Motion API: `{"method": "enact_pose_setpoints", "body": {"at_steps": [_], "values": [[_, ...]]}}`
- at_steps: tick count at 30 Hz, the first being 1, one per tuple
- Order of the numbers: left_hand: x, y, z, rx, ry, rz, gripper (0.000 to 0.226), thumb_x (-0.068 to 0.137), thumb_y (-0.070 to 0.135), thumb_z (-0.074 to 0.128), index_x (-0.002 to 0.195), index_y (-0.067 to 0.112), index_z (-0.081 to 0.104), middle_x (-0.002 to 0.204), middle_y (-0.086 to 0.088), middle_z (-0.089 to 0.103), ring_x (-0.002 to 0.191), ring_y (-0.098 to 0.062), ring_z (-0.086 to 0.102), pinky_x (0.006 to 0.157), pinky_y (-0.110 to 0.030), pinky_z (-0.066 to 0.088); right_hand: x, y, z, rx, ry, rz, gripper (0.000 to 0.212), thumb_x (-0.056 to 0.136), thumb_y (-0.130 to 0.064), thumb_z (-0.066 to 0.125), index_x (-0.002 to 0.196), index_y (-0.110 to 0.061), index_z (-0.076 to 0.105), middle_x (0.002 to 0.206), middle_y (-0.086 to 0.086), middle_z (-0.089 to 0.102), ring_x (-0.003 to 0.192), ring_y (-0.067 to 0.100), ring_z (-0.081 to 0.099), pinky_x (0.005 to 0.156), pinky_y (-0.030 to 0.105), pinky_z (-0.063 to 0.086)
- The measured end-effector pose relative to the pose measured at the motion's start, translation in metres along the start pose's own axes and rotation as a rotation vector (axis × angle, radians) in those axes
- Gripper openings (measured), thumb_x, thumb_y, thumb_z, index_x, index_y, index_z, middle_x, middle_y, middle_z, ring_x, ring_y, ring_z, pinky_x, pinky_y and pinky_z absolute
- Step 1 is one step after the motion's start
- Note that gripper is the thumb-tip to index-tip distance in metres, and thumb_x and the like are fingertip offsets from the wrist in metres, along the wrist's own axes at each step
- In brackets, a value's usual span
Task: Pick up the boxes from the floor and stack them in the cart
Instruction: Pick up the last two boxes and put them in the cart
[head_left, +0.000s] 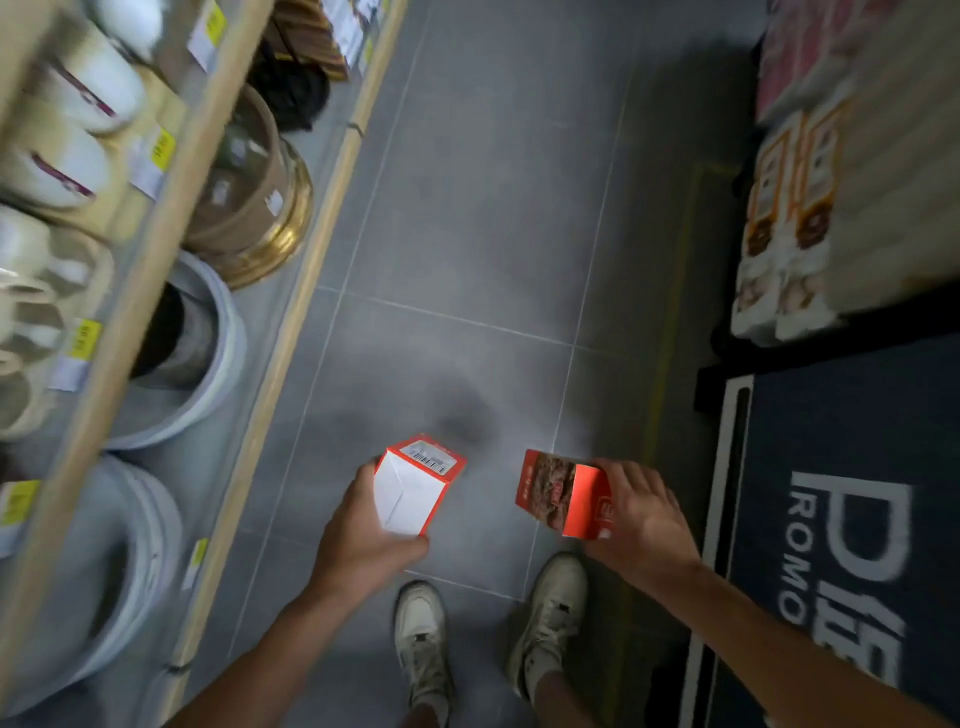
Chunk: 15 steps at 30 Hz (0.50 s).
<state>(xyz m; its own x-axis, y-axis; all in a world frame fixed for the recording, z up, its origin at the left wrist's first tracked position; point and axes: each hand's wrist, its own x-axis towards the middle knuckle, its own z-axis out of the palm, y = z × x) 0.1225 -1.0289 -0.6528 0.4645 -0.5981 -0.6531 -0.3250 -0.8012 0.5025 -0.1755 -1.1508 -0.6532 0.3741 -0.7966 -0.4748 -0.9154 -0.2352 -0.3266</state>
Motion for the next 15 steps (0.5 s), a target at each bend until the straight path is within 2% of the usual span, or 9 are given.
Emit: {"method": "enact_pose_setpoints", "body": {"at_steps": [4, 8, 12, 13, 15], "values": [[-0.063, 0.063, -0.085, -0.027, 0.019, 0.047, 0.084, 0.043, 0.032, 0.081, 0.118, 0.036, 0.043, 0.104, 0.012, 0.064, 0.093, -0.016, 0.063, 0.073, -0.038, 0.058, -0.041, -0.064, -0.101, 0.047, 0.049, -0.008, 0.082, 0.065, -0.036, 0.082, 0.138, -0.022, 0.047, 0.13, 0.002, 0.056, 0.124, 0.026, 0.051, 0.105, 0.039, 0.038], [-0.133, 0.103, -0.154, -0.108, 0.079, 0.088, 0.083, 0.043, 0.027, 0.084, 0.114, 0.039, 0.043, 0.103, 0.013, 0.065, 0.093, -0.01, 0.064, 0.068, -0.039, 0.059, -0.093, -0.121, -0.18, 0.093, 0.141, -0.01, 0.086, 0.061, -0.04, 0.083, 0.137, -0.021, 0.049, 0.127, 0.002, 0.058, 0.12, 0.025, 0.054, 0.103, 0.039, 0.041], [-0.205, 0.129, -0.203, -0.219, 0.14, 0.157, 0.074, 0.054, 0.011, 0.087, 0.112, 0.032, 0.046, 0.099, 0.015, 0.063, 0.093, -0.006, 0.063, 0.061, -0.025, 0.055, -0.152, -0.165, -0.231, 0.133, 0.241, -0.028, 0.084, 0.058, -0.048, 0.08, 0.132, -0.02, 0.053, 0.119, 0.001, 0.063, 0.113, 0.023, 0.059, 0.098, 0.037, 0.046], [-0.221, 0.132, -0.214, -0.241, 0.165, 0.189, 0.073, 0.054, 0.014, 0.087, 0.114, 0.031, 0.047, 0.1, 0.015, 0.064, 0.093, -0.005, 0.063, 0.059, -0.02, 0.052, -0.166, -0.175, -0.241, 0.153, 0.274, -0.041, 0.083, 0.058, -0.05, 0.079, 0.13, -0.019, 0.054, 0.116, 0.002, 0.064, 0.11, 0.025, 0.061, 0.096, 0.039, 0.048], [-0.251, 0.136, -0.232, -0.264, 0.208, 0.245, 0.076, 0.054, 0.023, 0.086, 0.118, 0.032, 0.046, 0.103, 0.019, 0.063, 0.093, -0.001, 0.061, 0.065, -0.018, 0.049, -0.192, -0.195, -0.259, 0.194, 0.342, -0.066, 0.079, 0.058, -0.053, 0.078, 0.124, -0.017, 0.057, 0.11, 0.003, 0.066, 0.104, 0.026, 0.065, 0.092, 0.04, 0.052]]}}
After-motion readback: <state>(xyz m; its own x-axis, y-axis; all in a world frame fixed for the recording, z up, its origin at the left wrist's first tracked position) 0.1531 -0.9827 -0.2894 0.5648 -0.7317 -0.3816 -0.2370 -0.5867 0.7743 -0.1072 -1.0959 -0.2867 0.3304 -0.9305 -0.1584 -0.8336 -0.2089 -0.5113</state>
